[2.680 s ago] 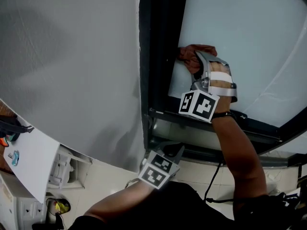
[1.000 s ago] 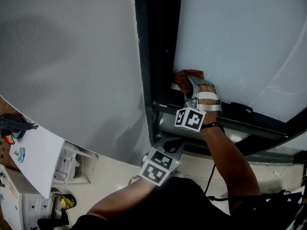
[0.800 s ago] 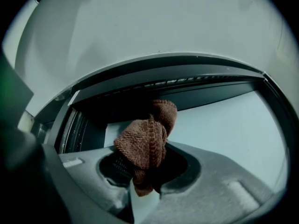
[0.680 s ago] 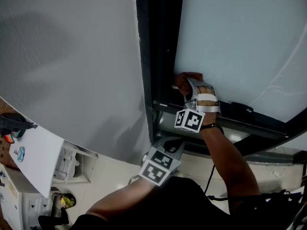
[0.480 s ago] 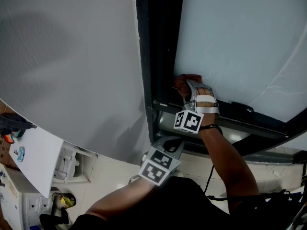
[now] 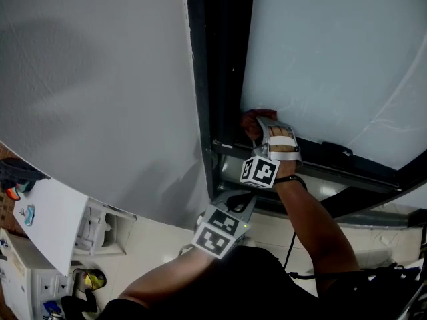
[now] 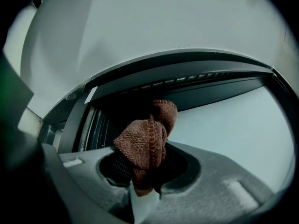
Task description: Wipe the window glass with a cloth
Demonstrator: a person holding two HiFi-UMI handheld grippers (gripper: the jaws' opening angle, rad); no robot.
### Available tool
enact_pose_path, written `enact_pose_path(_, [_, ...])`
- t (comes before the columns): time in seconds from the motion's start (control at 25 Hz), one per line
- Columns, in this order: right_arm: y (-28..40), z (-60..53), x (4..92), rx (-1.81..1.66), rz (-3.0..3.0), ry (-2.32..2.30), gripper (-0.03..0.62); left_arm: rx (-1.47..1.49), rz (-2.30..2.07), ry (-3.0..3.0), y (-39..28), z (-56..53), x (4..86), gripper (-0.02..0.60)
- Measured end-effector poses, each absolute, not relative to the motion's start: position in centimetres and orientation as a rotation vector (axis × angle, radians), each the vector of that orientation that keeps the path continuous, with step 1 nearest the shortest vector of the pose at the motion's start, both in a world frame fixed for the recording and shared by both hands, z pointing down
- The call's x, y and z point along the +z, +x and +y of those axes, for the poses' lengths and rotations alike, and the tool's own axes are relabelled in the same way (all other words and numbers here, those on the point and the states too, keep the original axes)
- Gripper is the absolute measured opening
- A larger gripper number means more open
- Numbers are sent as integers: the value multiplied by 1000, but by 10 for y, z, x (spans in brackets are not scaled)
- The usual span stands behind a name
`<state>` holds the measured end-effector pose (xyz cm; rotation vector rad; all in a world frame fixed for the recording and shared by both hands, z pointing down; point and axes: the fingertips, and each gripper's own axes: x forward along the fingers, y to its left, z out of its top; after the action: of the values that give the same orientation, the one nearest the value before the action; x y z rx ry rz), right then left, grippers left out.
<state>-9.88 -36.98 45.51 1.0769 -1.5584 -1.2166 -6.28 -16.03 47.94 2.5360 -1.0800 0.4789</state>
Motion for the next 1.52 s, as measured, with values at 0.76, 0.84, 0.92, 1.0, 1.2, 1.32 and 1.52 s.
enact_pose_path(0.76, [-100, -370, 475, -1167, -1560, 1024, 89, 479, -1098, 2530, -63, -158, 481, 17])
enact_pose_path(0.84, [-101, -371, 479, -1162, -1571, 984, 89, 476, -1098, 2532, -62, -157, 480, 17])
enact_pose_path(0.92, [-101, -369, 477, -1109, -1610, 942, 89, 476, -1094, 2536, -60, -156, 479, 17])
enact_pose_path(1.0, [-100, -364, 466, -1045, -1663, 921, 89, 478, -1085, 2543, -57, -155, 479, 18])
enact_pose_path(1.2, [-87, -343, 418, -1106, -1692, 957, 89, 488, -1056, 2554, -47, -156, 482, 17])
enact_pose_path(1.32, [-75, -331, 389, -1172, -1671, 992, 89, 491, -1033, 2564, -40, -158, 482, 17])
enact_pose_path(1.52, [-44, -324, 308, -1266, -1622, 1147, 89, 508, -996, 2598, -24, -158, 479, 17])
